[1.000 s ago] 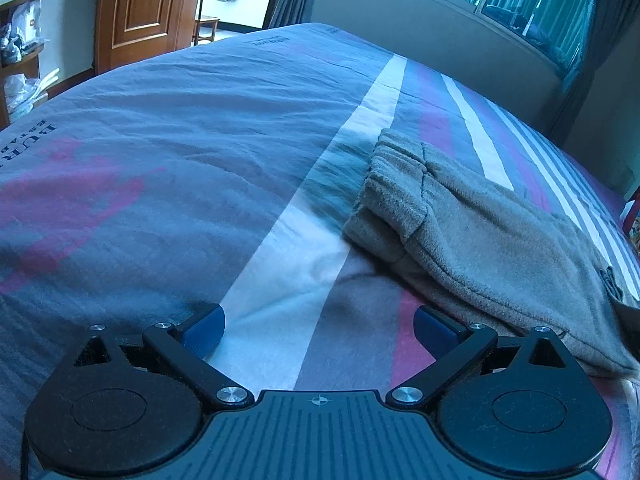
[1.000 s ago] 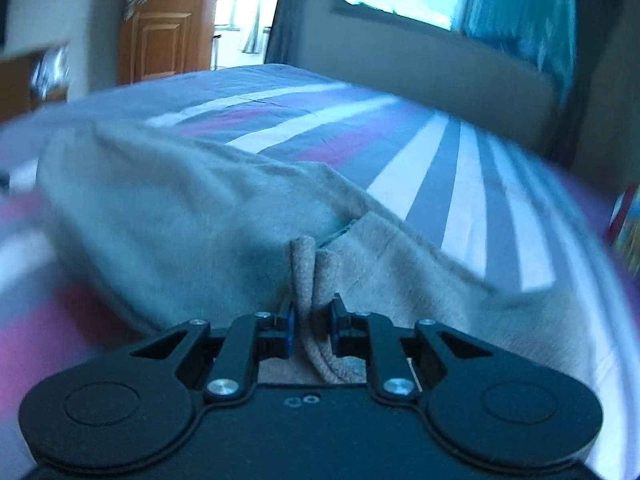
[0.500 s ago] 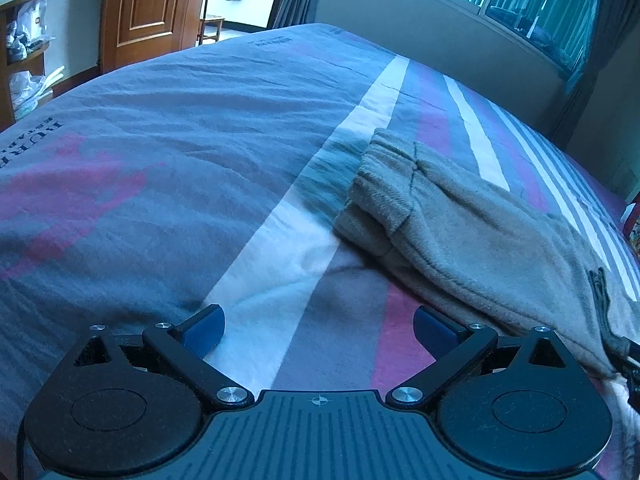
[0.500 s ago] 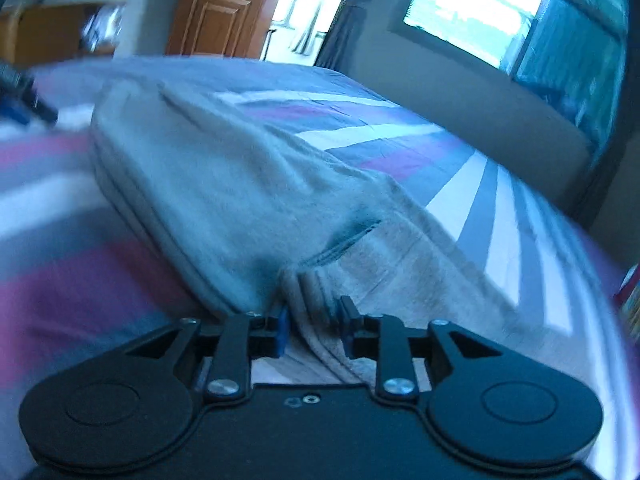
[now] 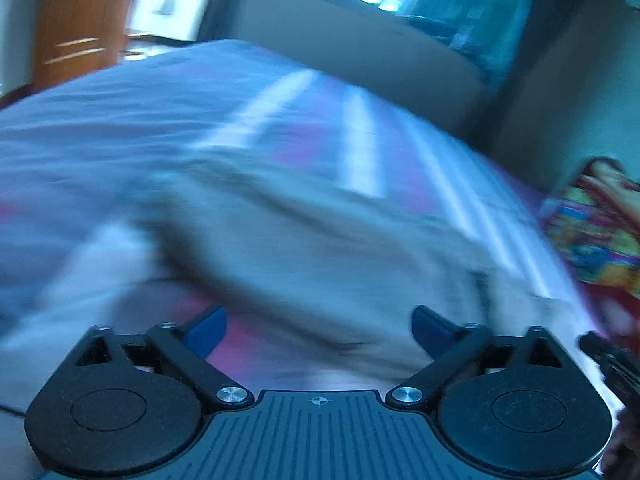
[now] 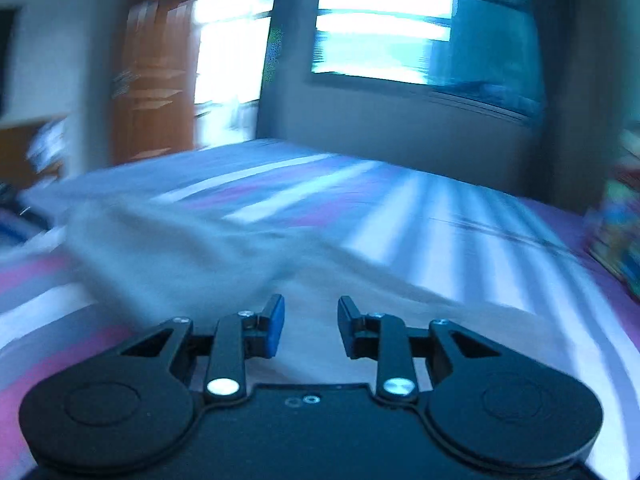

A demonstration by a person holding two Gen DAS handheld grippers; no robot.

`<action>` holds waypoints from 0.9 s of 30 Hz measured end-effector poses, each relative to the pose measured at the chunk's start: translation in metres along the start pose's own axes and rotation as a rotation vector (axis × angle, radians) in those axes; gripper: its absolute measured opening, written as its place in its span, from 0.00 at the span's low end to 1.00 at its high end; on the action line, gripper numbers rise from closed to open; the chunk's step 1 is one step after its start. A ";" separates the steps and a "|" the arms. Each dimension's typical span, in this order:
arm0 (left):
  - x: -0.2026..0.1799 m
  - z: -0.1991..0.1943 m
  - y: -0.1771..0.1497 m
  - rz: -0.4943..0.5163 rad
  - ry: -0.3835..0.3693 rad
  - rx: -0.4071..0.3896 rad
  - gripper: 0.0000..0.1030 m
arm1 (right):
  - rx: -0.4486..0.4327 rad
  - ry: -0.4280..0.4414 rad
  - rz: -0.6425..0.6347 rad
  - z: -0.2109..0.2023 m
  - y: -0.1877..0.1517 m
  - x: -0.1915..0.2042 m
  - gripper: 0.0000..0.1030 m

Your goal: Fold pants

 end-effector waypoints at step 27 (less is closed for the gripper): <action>-0.106 0.167 -0.043 -0.314 -0.494 0.202 0.10 | 0.238 -0.125 0.670 -0.021 -0.097 -0.183 0.34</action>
Point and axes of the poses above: each gripper's, at about its wrist camera, not at the fingertips, and z roughly the way its jaws point, x to its left, y to its top, the point moved 5 cm from there along z, roughly the way its jaws point, and after that the axes turned 11 degrees about -y, right-handed, at the moved point
